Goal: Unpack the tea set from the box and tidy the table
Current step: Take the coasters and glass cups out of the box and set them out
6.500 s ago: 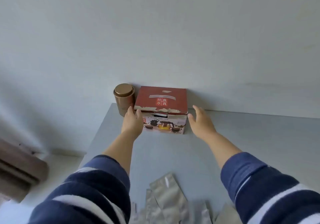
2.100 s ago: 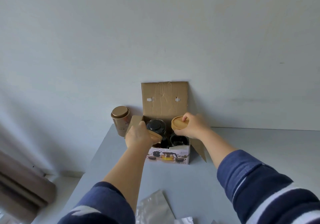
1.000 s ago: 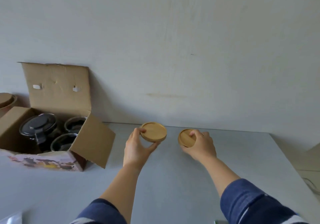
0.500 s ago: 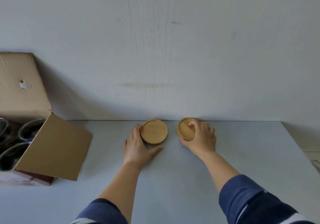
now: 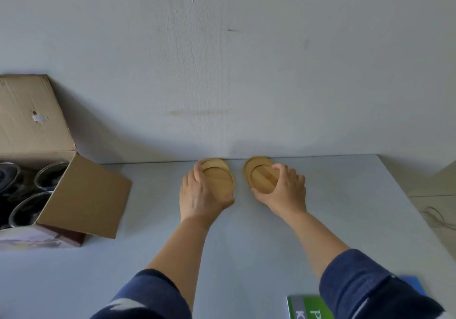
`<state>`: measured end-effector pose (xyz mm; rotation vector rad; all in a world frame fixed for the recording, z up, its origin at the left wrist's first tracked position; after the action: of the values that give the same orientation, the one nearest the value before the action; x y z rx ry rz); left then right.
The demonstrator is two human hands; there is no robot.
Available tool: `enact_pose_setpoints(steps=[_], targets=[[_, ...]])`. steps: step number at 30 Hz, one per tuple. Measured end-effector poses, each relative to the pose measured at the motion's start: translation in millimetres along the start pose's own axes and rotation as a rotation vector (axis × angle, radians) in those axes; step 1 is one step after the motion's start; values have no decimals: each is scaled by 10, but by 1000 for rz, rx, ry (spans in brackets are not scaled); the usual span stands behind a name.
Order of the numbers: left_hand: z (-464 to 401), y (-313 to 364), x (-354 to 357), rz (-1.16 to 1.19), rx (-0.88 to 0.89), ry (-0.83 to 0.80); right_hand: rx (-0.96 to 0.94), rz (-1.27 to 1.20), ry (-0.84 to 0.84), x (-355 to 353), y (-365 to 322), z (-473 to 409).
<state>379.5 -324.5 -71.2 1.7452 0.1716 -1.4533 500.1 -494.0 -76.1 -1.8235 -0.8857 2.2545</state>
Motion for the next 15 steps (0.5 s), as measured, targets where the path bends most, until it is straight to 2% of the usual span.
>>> enact_pose_setpoints(steps=[3, 10, 15], targets=[[390, -64, 55, 31, -27, 16, 13, 34, 5, 58, 166, 385], [941, -281, 255, 5, -94, -60, 1, 117, 69, 249, 478, 898], [893, -336, 222, 36, -105, -135, 16, 134, -28, 207, 451, 874]])
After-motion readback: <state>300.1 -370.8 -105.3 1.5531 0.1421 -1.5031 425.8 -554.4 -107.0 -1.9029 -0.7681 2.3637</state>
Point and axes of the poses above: each hand's wrist, its own z-axis away from the middle knuckle, its own x-axis out of the palm, y = z × x, the point moved 5 cm from there along -z, towards the middle knuckle, and after that the axes turned 7 degrees about -y, right-handed, at the moved point
